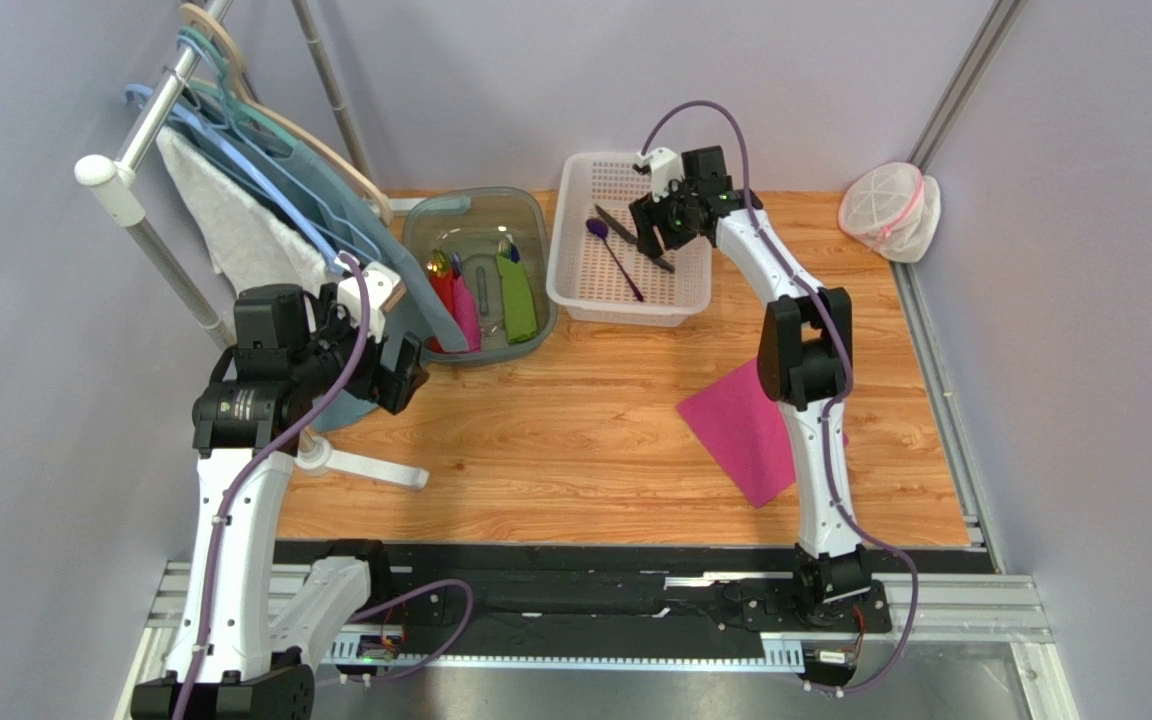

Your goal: Place the utensils on the paper napkin and roll it up

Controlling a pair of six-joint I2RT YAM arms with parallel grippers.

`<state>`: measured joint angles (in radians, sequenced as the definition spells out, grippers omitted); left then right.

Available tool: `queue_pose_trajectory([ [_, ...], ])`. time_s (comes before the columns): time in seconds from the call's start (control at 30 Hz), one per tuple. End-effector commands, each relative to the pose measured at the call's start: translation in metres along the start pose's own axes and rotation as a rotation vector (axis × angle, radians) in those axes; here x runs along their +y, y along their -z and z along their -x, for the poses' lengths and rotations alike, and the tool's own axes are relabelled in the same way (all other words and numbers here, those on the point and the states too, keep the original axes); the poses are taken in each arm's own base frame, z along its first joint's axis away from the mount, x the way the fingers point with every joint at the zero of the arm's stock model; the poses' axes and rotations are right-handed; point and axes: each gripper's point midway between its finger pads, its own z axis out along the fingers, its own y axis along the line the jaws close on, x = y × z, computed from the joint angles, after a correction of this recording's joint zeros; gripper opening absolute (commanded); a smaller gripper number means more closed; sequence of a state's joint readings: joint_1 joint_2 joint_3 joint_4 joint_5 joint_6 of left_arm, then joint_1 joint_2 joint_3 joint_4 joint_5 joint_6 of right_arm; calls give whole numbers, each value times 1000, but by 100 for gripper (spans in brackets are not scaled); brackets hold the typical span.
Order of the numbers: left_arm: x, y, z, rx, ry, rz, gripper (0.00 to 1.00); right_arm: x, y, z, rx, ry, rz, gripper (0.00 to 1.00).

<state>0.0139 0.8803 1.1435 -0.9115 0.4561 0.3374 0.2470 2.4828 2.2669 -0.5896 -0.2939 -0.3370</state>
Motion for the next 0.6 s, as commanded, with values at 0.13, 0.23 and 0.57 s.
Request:
queue_pose_trajectory([
  [0.13,14,4,16,-9,5,56,99,-19,-22,29,-128,15,-53,60],
  [0.23,19,4,15,4,10,78,99,-19,-30,20,-114,18,-39,58],
  [0.57,24,-1,20,14,43,85,99,-12,-37,1,-41,54,-7,51],
])
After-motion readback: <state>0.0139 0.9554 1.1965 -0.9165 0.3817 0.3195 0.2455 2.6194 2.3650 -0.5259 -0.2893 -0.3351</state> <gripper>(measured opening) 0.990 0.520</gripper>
